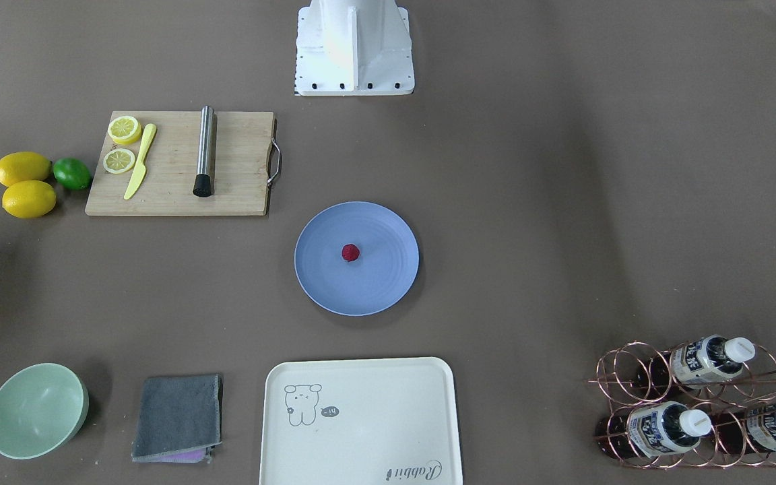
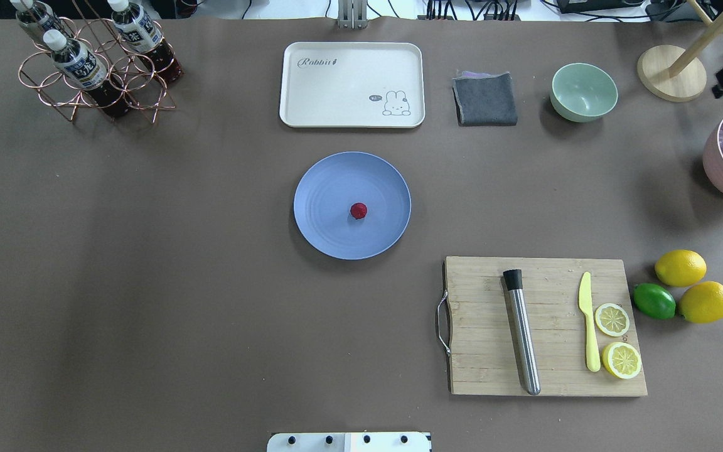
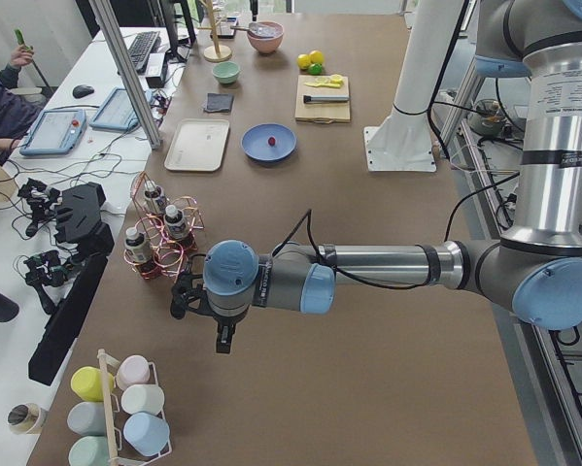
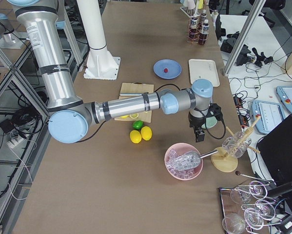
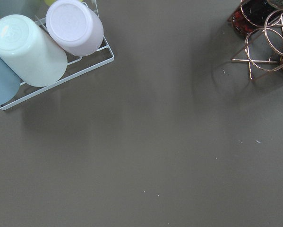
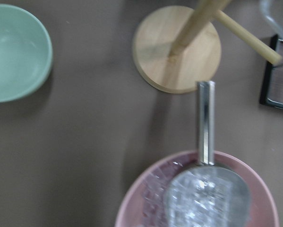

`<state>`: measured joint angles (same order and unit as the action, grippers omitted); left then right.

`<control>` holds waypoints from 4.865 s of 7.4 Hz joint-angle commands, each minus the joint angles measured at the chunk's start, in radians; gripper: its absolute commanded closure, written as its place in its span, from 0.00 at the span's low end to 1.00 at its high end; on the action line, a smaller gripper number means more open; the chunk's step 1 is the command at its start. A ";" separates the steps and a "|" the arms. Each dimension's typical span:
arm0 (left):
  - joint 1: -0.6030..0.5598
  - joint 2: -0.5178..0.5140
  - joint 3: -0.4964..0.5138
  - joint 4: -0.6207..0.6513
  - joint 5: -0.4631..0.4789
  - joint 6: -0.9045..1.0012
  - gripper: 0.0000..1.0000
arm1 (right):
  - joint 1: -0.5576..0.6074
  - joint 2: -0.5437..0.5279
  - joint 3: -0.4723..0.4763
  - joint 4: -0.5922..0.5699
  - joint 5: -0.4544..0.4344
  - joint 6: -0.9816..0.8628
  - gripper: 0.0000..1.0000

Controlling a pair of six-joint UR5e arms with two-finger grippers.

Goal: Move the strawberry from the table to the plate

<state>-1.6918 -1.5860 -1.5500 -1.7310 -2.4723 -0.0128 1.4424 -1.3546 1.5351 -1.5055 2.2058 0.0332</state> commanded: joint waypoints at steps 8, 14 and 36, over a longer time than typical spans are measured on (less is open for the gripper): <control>0.029 0.040 0.008 0.096 0.134 -0.010 0.02 | 0.145 -0.156 -0.010 -0.021 0.026 -0.145 0.00; 0.029 0.041 0.030 0.088 0.130 -0.009 0.02 | 0.108 -0.187 -0.010 -0.005 0.012 -0.147 0.00; 0.027 0.043 0.039 0.088 0.101 -0.007 0.02 | 0.101 -0.190 0.000 -0.004 0.025 -0.151 0.00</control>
<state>-1.6644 -1.5437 -1.5107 -1.6423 -2.3715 -0.0199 1.5441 -1.5449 1.5355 -1.5096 2.2304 -0.1181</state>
